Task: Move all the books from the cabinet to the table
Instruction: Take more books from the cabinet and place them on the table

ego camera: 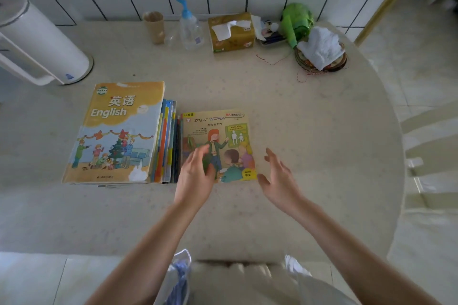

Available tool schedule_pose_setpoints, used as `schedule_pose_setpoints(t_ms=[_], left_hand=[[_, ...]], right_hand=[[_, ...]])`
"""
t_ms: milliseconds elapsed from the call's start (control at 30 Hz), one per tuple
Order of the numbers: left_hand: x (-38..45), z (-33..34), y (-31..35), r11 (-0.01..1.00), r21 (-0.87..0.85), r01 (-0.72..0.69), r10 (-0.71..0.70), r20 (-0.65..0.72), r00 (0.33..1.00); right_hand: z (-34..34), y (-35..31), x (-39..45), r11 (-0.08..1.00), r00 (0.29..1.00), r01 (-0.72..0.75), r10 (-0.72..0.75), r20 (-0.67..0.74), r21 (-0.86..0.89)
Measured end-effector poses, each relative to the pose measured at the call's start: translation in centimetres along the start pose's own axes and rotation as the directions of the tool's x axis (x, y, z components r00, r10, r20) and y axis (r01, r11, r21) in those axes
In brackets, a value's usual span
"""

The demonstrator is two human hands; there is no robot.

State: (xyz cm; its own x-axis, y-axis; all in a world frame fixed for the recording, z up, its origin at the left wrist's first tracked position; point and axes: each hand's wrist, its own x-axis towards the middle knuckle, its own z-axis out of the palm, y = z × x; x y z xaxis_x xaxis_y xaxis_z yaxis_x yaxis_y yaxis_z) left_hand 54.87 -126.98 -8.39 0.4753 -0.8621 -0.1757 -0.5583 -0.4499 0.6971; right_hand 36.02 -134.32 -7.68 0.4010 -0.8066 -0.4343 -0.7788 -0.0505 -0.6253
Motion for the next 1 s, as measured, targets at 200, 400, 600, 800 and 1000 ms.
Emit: schedule_pose_setpoints(t_ms=[200,400,600,800,1000], left_hand=[[-2.6,1.8,1.3,0.993,-0.019,-0.115,0.117,0.119,0.986],[-4.1,2.7,0.6,0.951,0.078,-0.300,0.271,0.264,0.926],[-5.1,2.6,-1.4,0.863,0.040,-0.504,0.440,0.432,0.787],[-8.0,2.4,-3.6,0.772,0.029,-0.635,0.479,0.631,0.611],[-12.2,3.3,-4.5,0.674,-0.033,-0.738,0.480,0.779,0.404]], right_hand=[[0.4,3.2,-4.3,1.000,0.987,0.002,-0.007,-0.158,-0.029],[3.2,4.4,-9.4,0.994,0.972,-0.058,0.036,-0.232,-0.091],[8.0,4.0,-14.9,0.971,0.889,-0.237,0.207,-0.408,-0.024],[14.2,3.2,-21.9,0.876,0.728,-0.434,0.478,-0.492,0.209],[20.1,2.1,-29.7,0.755,0.552,-0.561,0.646,-0.528,0.338]])
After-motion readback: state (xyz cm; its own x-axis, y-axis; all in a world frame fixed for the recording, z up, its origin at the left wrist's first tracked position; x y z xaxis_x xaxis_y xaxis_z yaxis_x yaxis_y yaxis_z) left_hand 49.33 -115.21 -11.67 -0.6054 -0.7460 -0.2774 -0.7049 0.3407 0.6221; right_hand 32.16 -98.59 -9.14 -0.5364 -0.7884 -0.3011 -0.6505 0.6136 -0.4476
